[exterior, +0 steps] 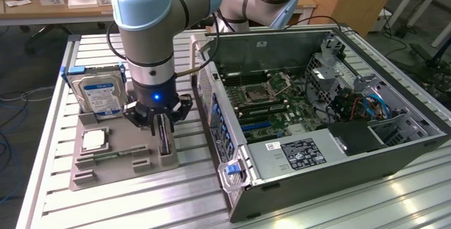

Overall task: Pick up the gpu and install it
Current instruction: 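Pick up the gpu and move the gpu toward the slot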

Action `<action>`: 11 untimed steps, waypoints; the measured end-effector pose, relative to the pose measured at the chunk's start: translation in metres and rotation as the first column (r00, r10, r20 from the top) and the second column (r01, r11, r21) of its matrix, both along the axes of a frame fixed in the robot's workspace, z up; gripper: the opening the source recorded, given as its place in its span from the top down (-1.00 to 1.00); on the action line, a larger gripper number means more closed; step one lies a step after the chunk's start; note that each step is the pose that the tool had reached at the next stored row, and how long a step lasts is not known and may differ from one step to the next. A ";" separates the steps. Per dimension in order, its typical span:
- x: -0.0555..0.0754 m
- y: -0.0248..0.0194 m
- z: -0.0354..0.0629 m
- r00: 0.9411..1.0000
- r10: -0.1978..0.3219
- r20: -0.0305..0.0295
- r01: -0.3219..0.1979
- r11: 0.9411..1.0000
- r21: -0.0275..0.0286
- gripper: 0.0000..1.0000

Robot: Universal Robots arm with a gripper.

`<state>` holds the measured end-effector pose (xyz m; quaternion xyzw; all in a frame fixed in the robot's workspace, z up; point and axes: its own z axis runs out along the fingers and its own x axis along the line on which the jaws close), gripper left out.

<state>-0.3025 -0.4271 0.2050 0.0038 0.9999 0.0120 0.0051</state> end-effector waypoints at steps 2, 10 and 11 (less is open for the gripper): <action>0.000 0.0000 -0.0001 1.000 0.000 0.000 0.000 1.000 0.000 0.04; 0.000 0.0000 -0.0003 1.000 0.000 0.000 0.000 1.000 0.000 0.21; 0.000 0.0000 -0.0003 1.000 0.000 0.000 0.000 1.000 0.000 0.21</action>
